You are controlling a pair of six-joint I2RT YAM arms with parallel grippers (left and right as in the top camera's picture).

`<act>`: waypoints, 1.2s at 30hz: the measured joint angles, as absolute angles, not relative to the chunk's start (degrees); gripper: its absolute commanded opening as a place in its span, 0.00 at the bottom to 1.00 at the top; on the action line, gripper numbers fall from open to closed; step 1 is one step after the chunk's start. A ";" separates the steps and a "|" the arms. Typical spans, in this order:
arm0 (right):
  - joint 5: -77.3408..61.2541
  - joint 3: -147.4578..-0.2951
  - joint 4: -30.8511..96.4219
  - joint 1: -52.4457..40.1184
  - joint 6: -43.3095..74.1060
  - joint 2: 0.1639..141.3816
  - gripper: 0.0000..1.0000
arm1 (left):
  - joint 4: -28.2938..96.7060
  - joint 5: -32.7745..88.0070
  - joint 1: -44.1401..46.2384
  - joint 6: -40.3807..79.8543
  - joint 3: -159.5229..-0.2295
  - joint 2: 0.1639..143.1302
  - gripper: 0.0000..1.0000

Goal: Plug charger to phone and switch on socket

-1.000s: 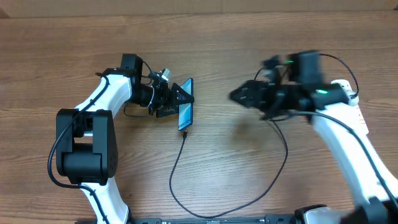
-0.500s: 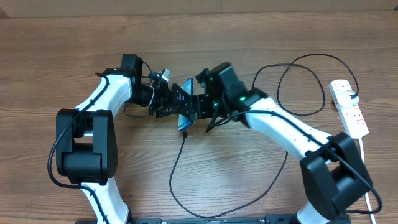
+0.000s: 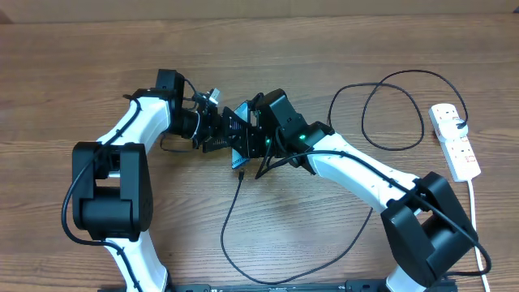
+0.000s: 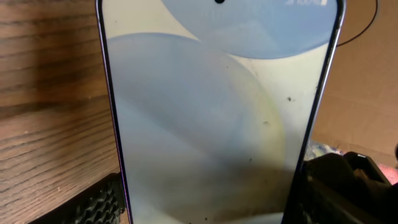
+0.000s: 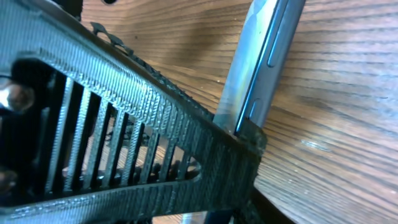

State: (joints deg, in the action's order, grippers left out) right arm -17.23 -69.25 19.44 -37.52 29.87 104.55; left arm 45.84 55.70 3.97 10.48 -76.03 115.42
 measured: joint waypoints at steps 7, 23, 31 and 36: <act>-16.78 -69.25 20.18 -37.47 33.50 104.64 0.04 | 46.04 55.75 3.97 10.33 -76.03 115.42 0.77; -37.01 -68.88 13.96 -24.29 36.25 105.62 0.04 | 38.74 73.08 2.55 8.12 -75.99 115.42 0.83; -47.00 -69.01 7.55 -23.31 40.16 105.62 0.04 | 30.70 83.50 1.50 7.90 -75.64 115.74 0.77; -51.77 -68.99 6.04 -25.30 43.20 105.62 0.04 | 23.92 86.67 1.78 10.39 -75.66 115.74 0.74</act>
